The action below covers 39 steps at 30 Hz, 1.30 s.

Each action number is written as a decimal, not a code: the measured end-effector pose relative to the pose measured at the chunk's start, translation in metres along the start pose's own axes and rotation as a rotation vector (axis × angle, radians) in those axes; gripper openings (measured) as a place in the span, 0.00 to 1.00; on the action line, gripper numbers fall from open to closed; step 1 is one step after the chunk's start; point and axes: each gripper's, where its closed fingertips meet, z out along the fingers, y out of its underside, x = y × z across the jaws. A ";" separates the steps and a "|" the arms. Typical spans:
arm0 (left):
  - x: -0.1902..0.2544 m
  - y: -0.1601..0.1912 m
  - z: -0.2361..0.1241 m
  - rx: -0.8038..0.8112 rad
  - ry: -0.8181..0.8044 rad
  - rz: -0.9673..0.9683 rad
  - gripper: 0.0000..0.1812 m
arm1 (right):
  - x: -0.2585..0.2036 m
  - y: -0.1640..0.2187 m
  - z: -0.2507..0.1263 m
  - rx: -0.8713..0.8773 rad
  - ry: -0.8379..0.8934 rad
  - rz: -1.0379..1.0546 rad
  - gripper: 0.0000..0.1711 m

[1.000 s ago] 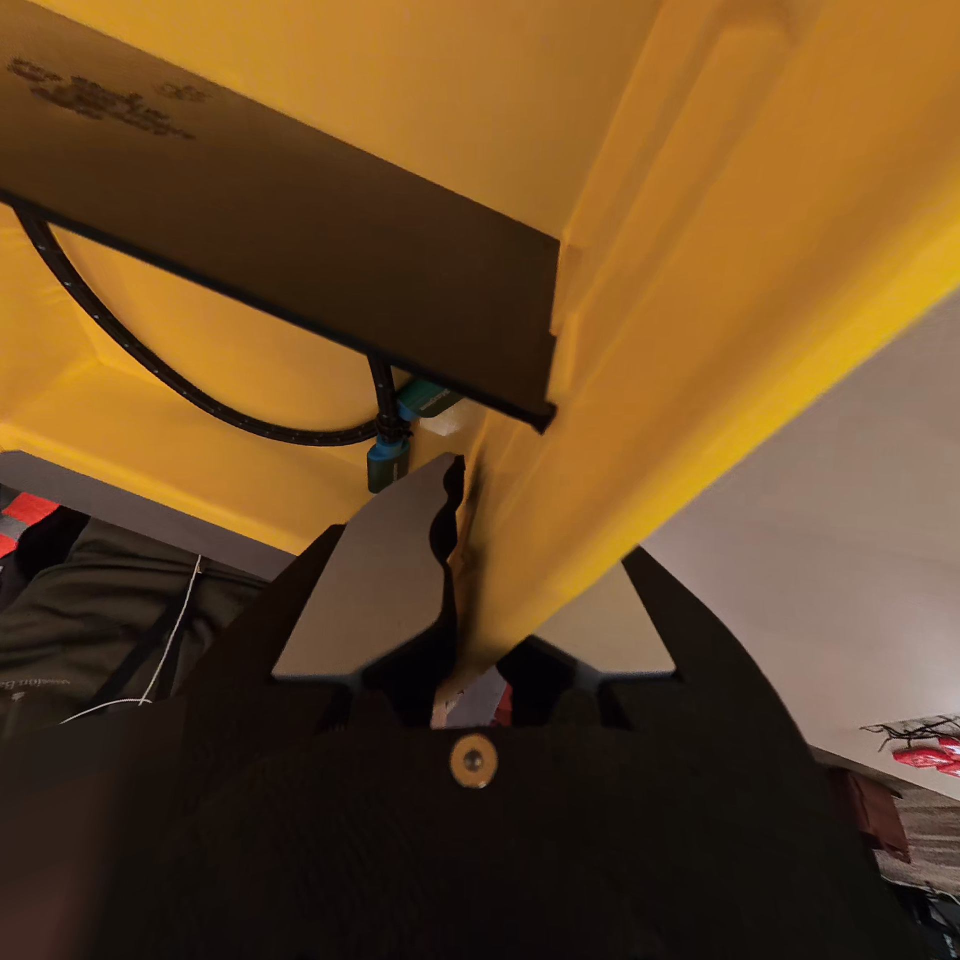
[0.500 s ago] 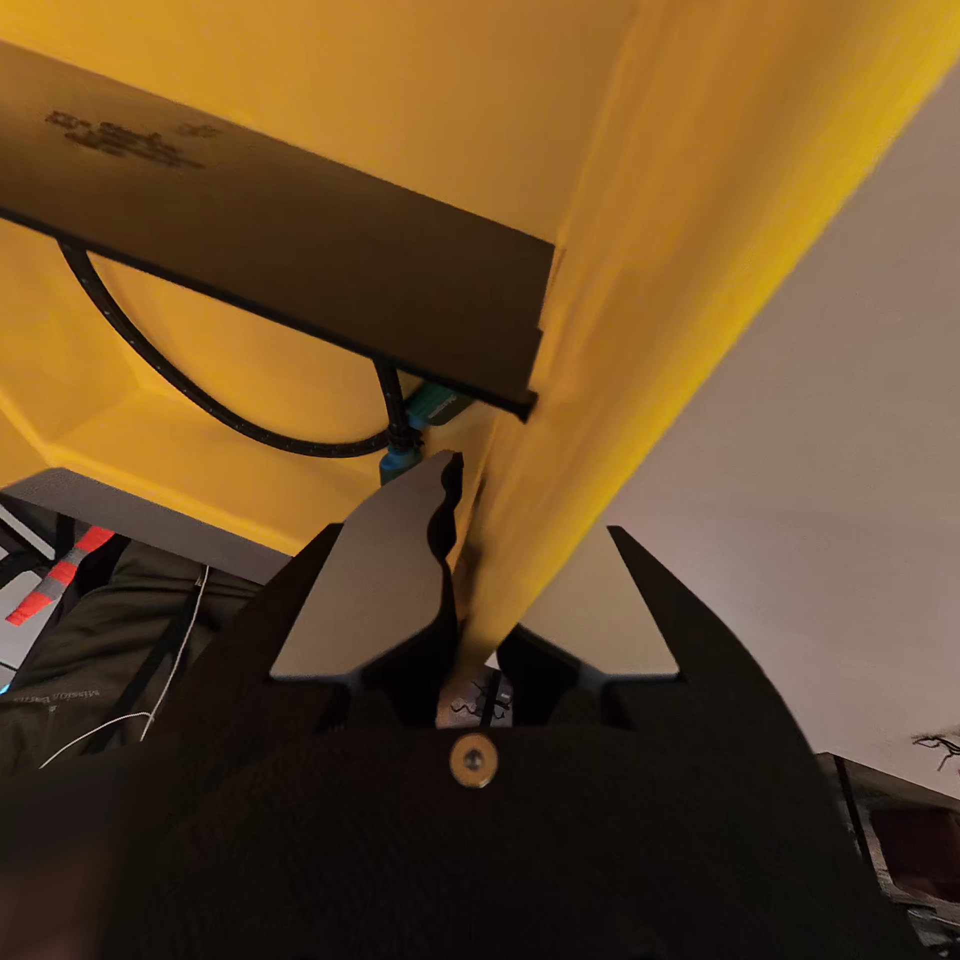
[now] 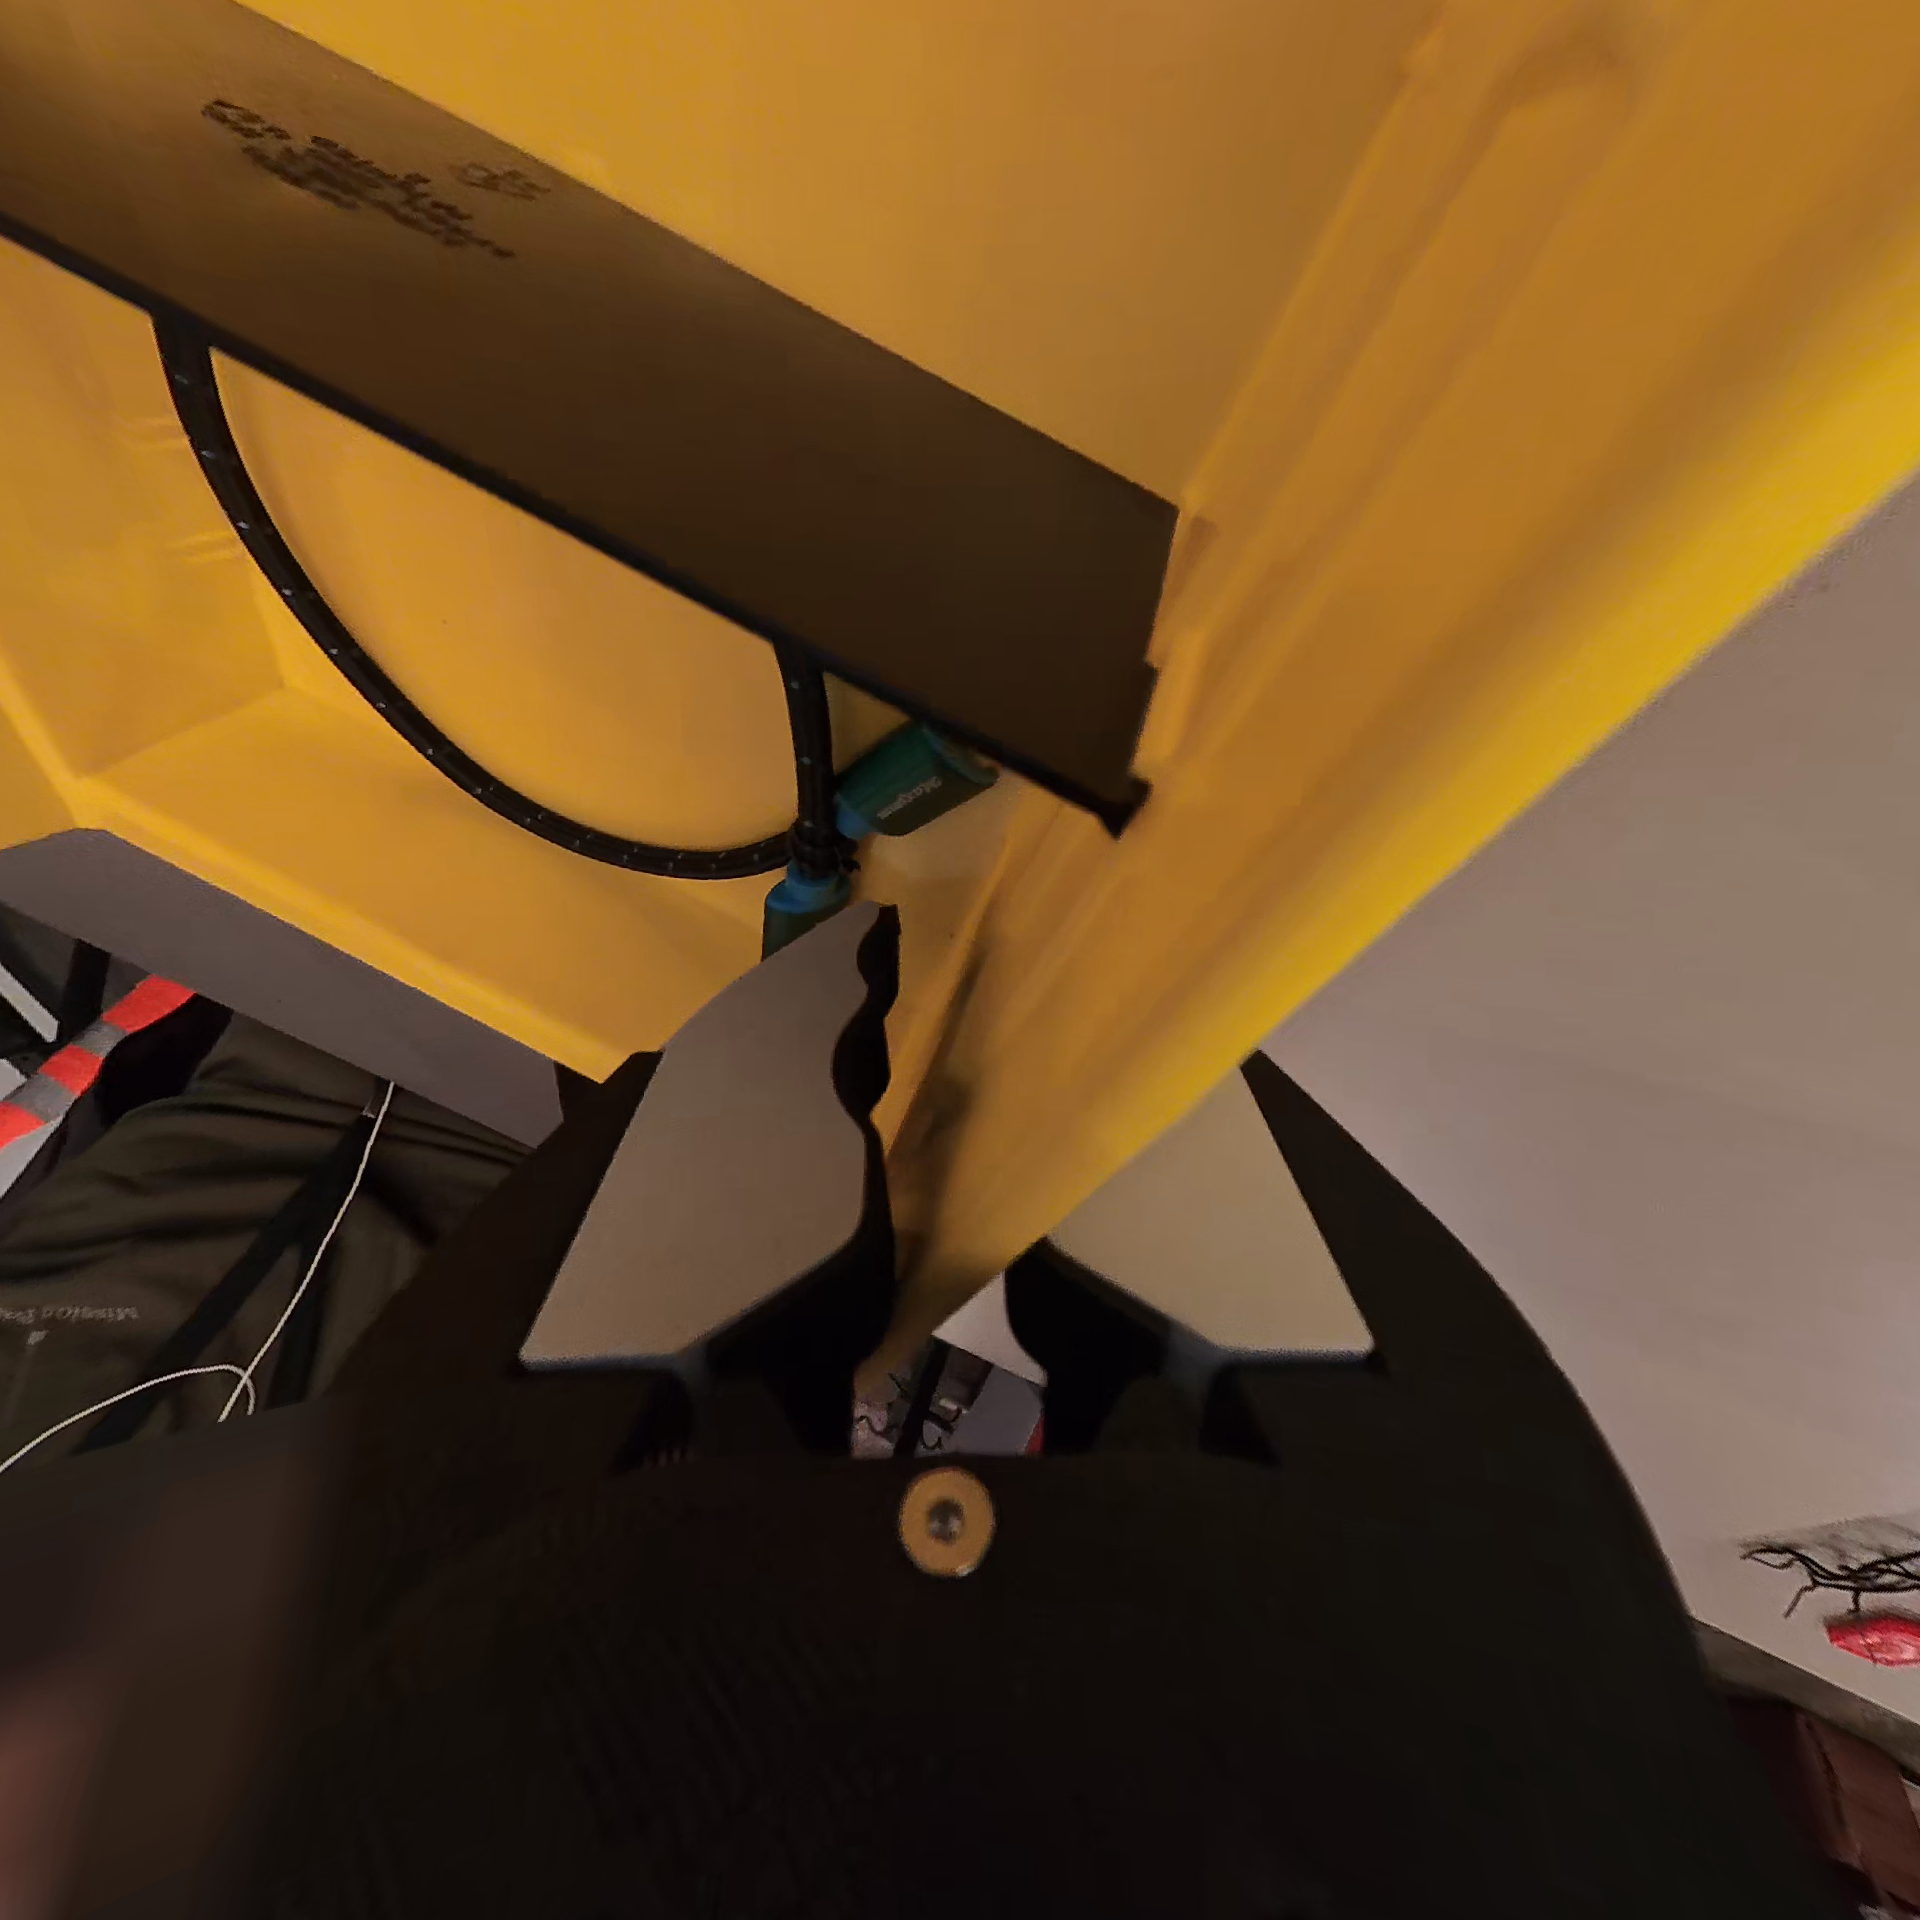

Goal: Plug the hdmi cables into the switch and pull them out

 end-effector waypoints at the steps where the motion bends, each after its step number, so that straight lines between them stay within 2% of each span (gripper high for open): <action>1: 0.003 0.001 -0.003 0.020 0.014 0.005 0.14 | 0.001 0.000 -0.002 0.003 0.003 -0.001 0.12; 6: 0.007 0.002 -0.019 0.133 0.060 0.049 0.16 | 0.001 -0.002 -0.013 0.068 -0.031 0.027 0.13; 10: 0.012 -0.012 -0.043 0.274 0.082 0.095 0.16 | -0.001 0.000 -0.031 0.157 -0.050 0.053 0.10; 12: 0.017 -0.022 -0.060 0.362 0.073 0.156 0.16 | -0.002 0.004 -0.043 0.209 -0.020 0.041 0.06; 15: 0.029 -0.035 -0.087 0.538 0.008 0.311 0.13 | -0.005 0.012 -0.063 0.285 0.048 0.026 0.06; 17: 0.047 -0.038 -0.100 0.655 -0.022 0.435 0.13 | -0.009 0.013 -0.083 0.374 0.111 0.011 0.05; 19: 0.064 -0.036 -0.107 0.754 -0.064 0.521 0.19 | -0.019 0.010 -0.109 0.504 0.169 -0.036 0.04; 23: 0.118 -0.021 -0.107 0.858 0.022 0.768 0.21 | -0.055 -0.002 -0.171 0.828 0.234 -0.162 0.04; 26: 0.144 -0.013 -0.091 0.815 0.027 0.953 0.24 | -0.088 -0.003 -0.212 1.055 0.287 -0.279 0.02; 29: 0.162 -0.004 -0.061 0.642 0.083 1.111 0.28 | -0.127 -0.002 -0.255 1.329 0.384 -0.461 0.02; 30: 0.165 -0.002 -0.052 0.590 0.088 1.171 0.28 | -0.142 -0.001 -0.268 1.442 0.415 -0.537 0.04; 33: 0.162 0.000 -0.019 0.416 0.034 1.352 0.26 | -0.180 0.011 -0.286 1.720 0.485 -0.726 0.20; 36: 0.163 -0.003 0.007 0.297 0.017 1.442 0.26 | -0.221 0.023 -0.286 1.849 0.377 -0.893 0.22; 39: 0.166 -0.001 0.026 0.156 0.044 1.489 0.26 | -0.244 0.024 -0.279 1.855 0.200 -0.952 0.26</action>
